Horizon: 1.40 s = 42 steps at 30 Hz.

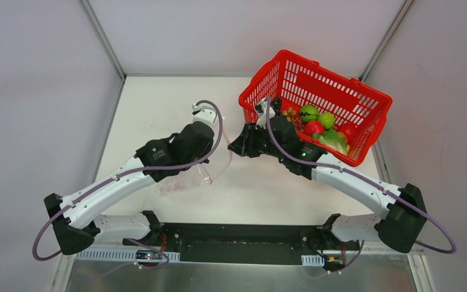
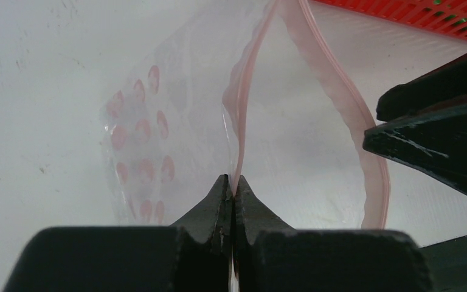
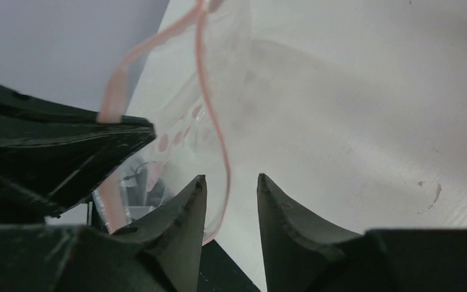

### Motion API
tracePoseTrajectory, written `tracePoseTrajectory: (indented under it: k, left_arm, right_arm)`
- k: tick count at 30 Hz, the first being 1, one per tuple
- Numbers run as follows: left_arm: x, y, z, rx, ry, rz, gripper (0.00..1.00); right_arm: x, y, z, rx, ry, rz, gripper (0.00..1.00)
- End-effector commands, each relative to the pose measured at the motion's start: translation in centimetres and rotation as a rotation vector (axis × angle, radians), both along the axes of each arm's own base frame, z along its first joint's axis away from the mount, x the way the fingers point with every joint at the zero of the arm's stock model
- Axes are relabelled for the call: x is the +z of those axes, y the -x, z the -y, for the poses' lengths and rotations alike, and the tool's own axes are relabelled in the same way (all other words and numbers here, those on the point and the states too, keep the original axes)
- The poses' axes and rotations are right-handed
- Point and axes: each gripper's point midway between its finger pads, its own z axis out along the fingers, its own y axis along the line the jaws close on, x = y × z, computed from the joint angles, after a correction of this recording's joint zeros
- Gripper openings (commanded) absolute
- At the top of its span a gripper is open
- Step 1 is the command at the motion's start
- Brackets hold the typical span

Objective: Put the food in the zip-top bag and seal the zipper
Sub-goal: Open the zipper of the food storage bag, then pick up the fake vegetable from the bin.

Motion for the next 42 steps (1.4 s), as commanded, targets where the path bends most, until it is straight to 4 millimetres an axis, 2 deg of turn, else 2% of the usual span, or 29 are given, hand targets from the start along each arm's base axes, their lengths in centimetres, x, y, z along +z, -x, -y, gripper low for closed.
tracePoseTrajectory:
  k: [1,5,8,12,15,16,18,20,24,26,29,30,32,34,36,38,42]
  left_arm:
    - [-0.2,-0.7,0.9,0.024,0.047,0.001,0.0]
    - [-0.3,-0.9,1.4,0.014,0.048,-0.001,0.0]
    - [-0.5,-1.0,1.6,0.007,0.041,-0.003,0.0]
    - [-0.7,-1.0,1.7,-0.008,0.037,-0.005,0.0]
    - [-0.8,-1.0,1.8,-0.02,0.032,-0.007,0.0]
    - [-0.8,-1.0,1.8,-0.023,0.03,-0.008,0.0]
    - [-0.9,-1.0,1.7,-0.026,0.027,-0.009,0.0]
    - [-1.0,-1.0,1.6,-0.029,0.028,-0.01,0.0]
    - [-0.9,-0.9,1.5,-0.043,0.034,-0.012,0.0]
    - [-0.9,-0.9,1.5,-0.05,0.037,-0.01,0.0]
    - [-0.9,-1.0,1.7,-0.062,0.053,-0.012,0.0]
    - [-0.9,-1.0,1.8,-0.069,0.056,-0.013,0.0]
    - [-1.0,-1.1,1.9,-0.08,0.055,-0.016,0.0]
    - [-1.0,-1.1,1.8,-0.09,0.05,-0.016,0.0]
    - [-1.1,-1.0,1.8,-0.097,0.051,-0.018,0.0]
    - [-1.4,-0.9,1.7,-0.103,0.053,-0.027,0.0]
    - [-2.0,-0.7,1.6,-0.106,0.058,-0.036,0.0]
  right_arm:
    - [5.9,1.4,0.3,0.097,-0.072,0.093,0.4]
    - [9.3,1.4,1.6,0.083,-0.111,0.178,0.41]
    - [11.9,-0.5,4.1,-0.026,-0.061,0.293,0.42]
    - [14.4,-6.6,11.7,-0.368,0.132,0.407,0.42]
    - [14.4,-10.6,17.6,-0.545,0.2,0.374,0.47]
    - [13.7,-11.8,19.2,-0.581,0.213,0.346,0.53]
    - [11.7,-13.9,22.3,-0.619,0.233,0.252,0.57]
    - [8.0,-16.0,25.7,-0.669,0.272,0.108,0.62]
    - [3.1,-16.9,28.9,-0.715,0.311,-0.12,0.82]
    - [1.2,-17.1,30.8,-0.815,0.365,-0.19,0.87]
    - [-0.6,-17.2,33.4,-1.013,0.409,-0.25,0.93]
    - [-1.2,-17.1,33.9,-1.059,0.419,-0.269,0.94]
    - [-2.2,-16.6,33.9,-1.039,0.473,-0.296,0.97]
    - [-3.2,-16.1,33.3,-0.912,0.556,-0.325,0.97]
    - [-4.1,-15.3,33.8,-0.825,0.673,-0.365,0.98]
    - [-5.8,-14.0,33.8,-0.715,0.769,-0.46,0.99]
    - [-8.4,-11.3,32.7,-0.499,0.817,-0.568,1.0]
